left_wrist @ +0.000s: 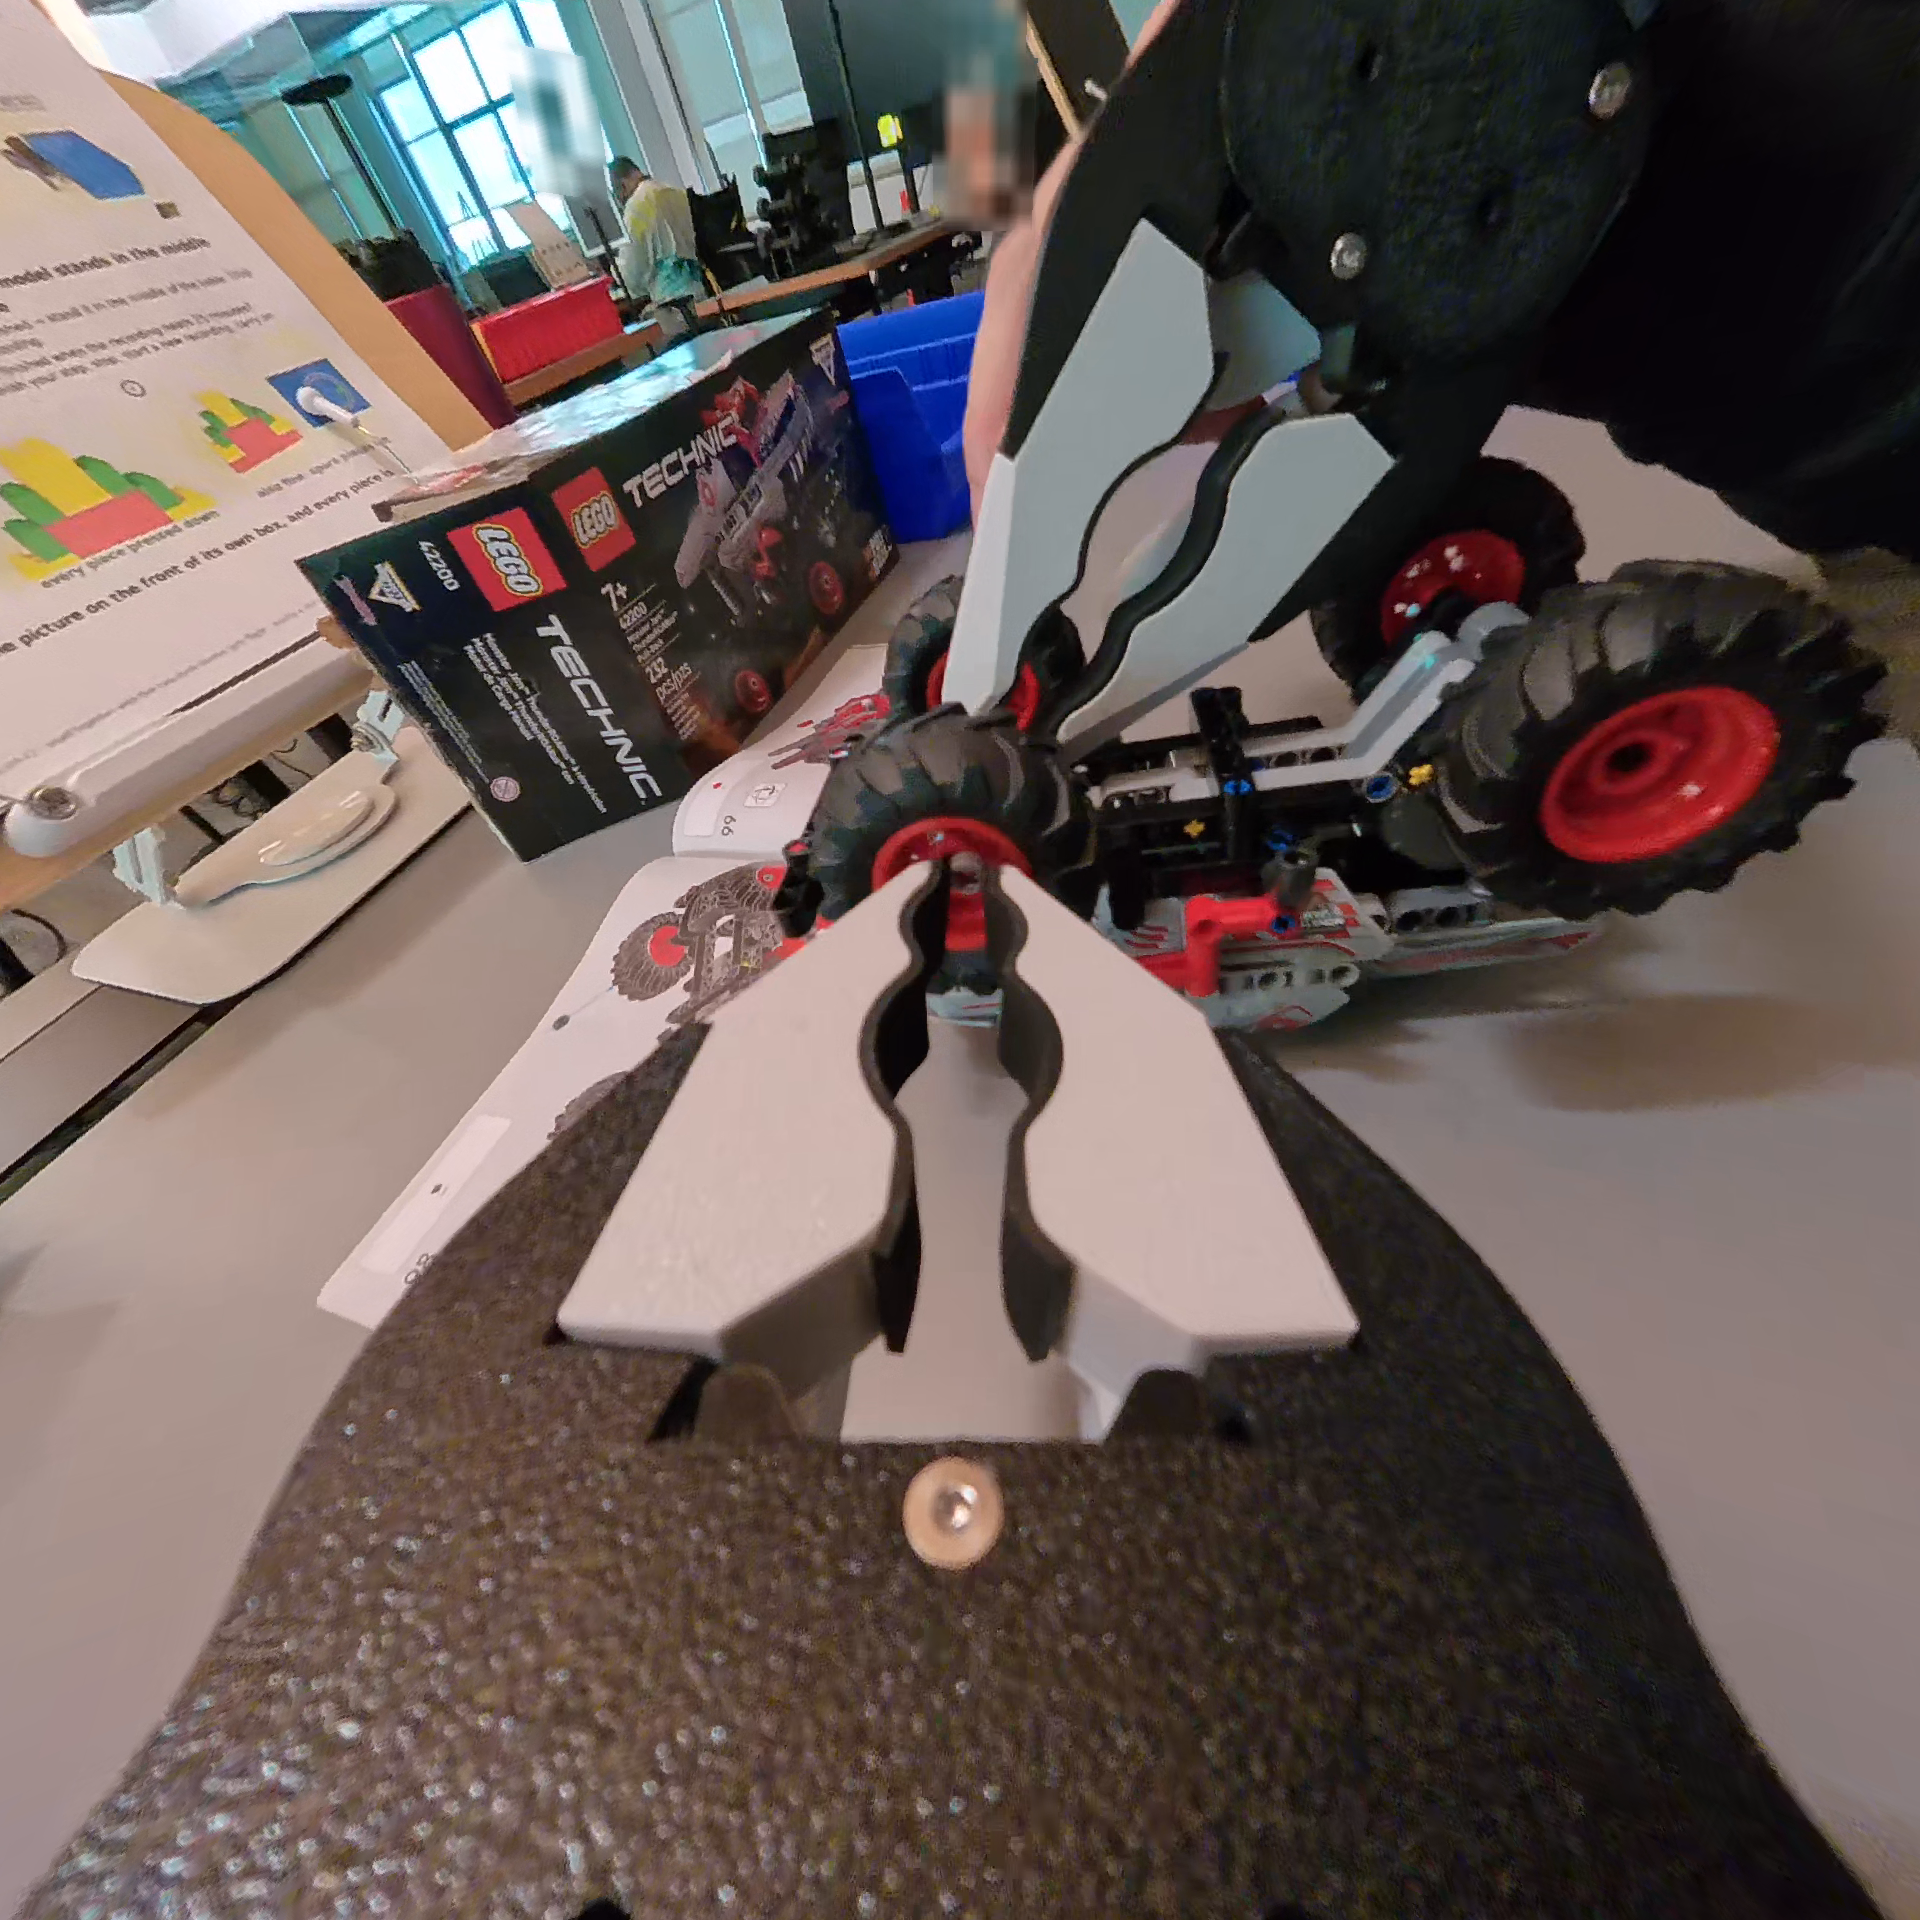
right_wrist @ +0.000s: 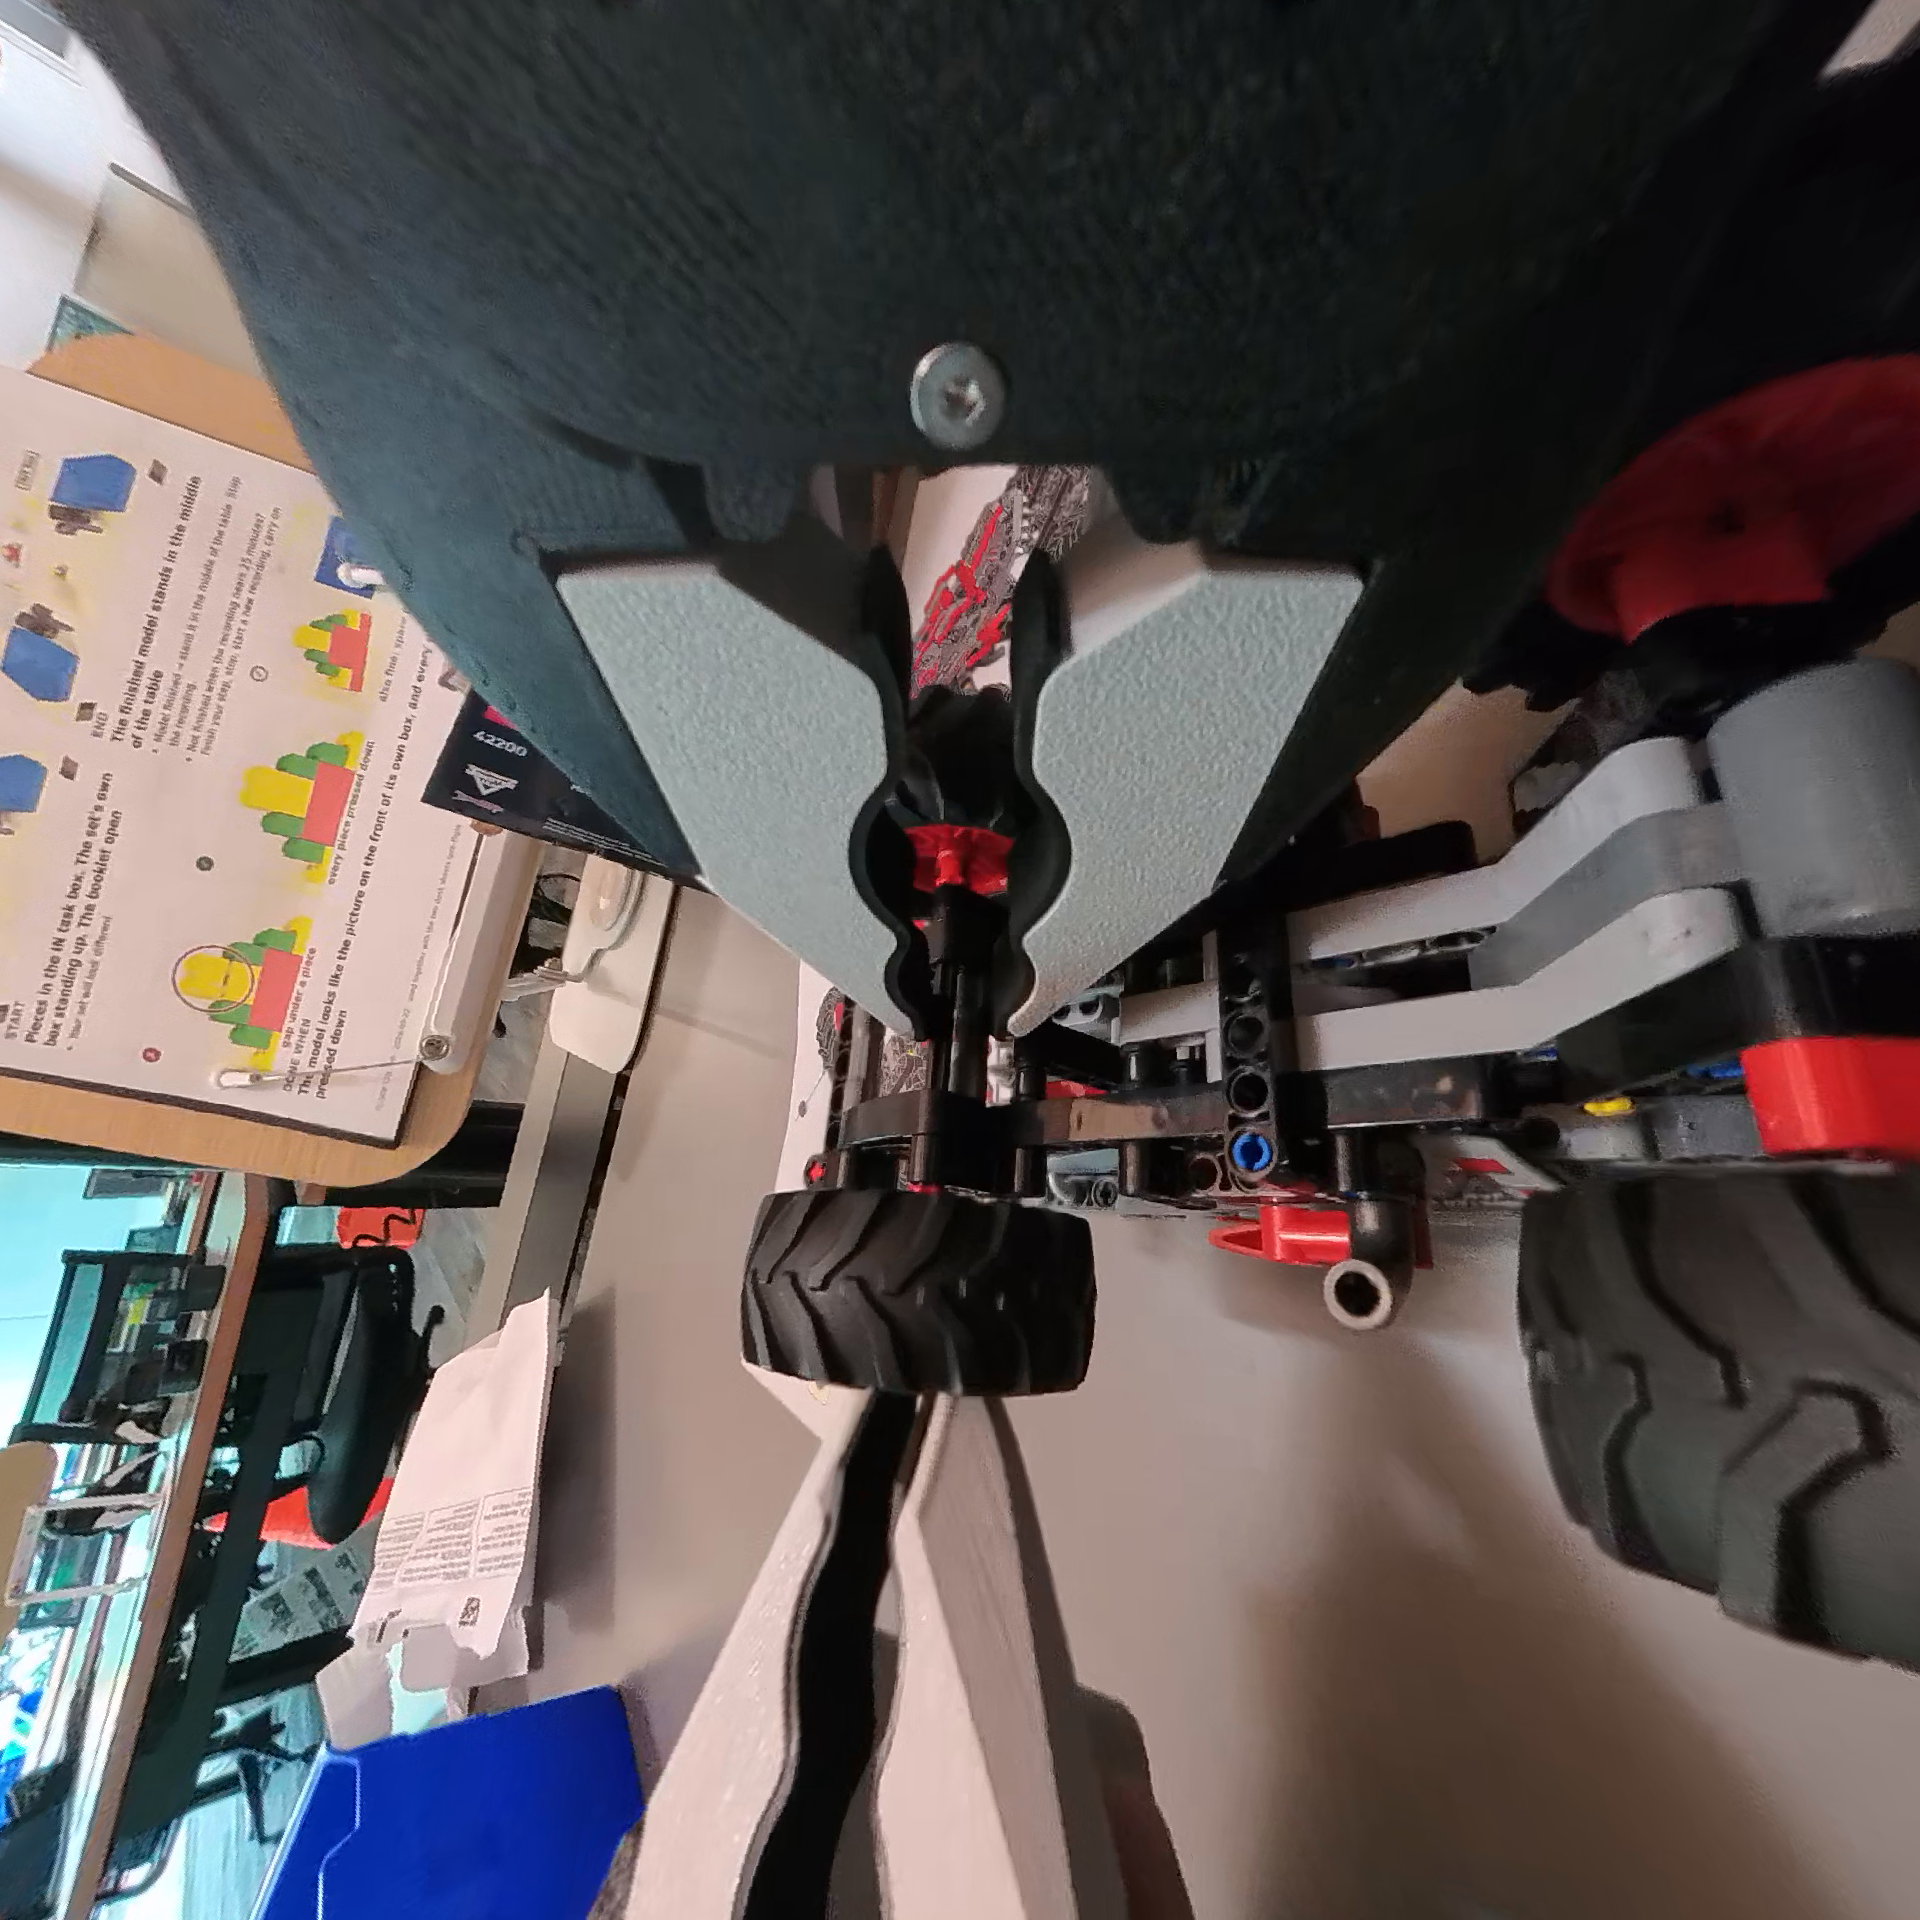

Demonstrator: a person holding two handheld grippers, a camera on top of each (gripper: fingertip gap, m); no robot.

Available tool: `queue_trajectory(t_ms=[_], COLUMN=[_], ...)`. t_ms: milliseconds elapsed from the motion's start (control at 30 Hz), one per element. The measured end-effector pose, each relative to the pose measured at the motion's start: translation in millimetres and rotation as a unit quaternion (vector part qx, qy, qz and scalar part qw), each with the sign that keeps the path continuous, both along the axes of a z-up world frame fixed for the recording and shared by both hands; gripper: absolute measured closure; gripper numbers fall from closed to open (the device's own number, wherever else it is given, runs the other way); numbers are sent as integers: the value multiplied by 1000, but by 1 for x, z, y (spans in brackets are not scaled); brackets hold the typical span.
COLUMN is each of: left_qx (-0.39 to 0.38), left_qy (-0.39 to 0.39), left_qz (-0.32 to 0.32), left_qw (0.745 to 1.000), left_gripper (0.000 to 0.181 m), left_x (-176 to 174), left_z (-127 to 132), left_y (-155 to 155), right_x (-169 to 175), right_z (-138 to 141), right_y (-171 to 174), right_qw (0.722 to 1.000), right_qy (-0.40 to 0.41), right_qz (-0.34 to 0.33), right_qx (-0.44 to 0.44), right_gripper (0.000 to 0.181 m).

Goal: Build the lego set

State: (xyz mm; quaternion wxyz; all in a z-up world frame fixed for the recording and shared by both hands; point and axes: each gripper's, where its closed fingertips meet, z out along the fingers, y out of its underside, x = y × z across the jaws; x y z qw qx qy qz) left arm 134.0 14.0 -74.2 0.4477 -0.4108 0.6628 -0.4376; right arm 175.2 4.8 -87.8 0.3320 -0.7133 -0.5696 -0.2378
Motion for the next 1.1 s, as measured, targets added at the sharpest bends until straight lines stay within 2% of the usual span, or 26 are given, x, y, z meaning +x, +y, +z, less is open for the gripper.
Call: queue_trajectory(t_ms=[33,267,433,533,733,800,833,967,1100], left_qx=[4,3,11,10,14,24,27,17,-13], left_qy=[4,13,21,24,27,28,27,27,24], left_qz=[4,5,9,14,5,10,14,28,28], left_qw=[1000,1000,1000,1000,1000,999,999,999,999], left_gripper=[178,178,178,178,178,178,177,177,178], left_x=[1,5,7,8,10,12,13,15,13], left_z=[-2,-3,-2,-3,-4,-4,-3,-5,-6], left_y=[1,3,4,6,0,-2,-2,2,3], right_x=[0,2,4,3,8,11,11,11,10], right_z=[0,-1,2,-4,-3,2,2,-5,-7], right_y=[0,3,8,4,6,8,7,6,9], right_qw=[1000,999,998,995,993,993,992,986,986], right_qy=[5,17,9,7,-12,-10,-7,-2,19], right_qz=[2,28,44,56,87,85,86,93,92], right_qx=[-2,-19,-49,-85,-77,-85,-97,-142,-135], right_gripper=[172,169,157,172,172,159,159,172,173])
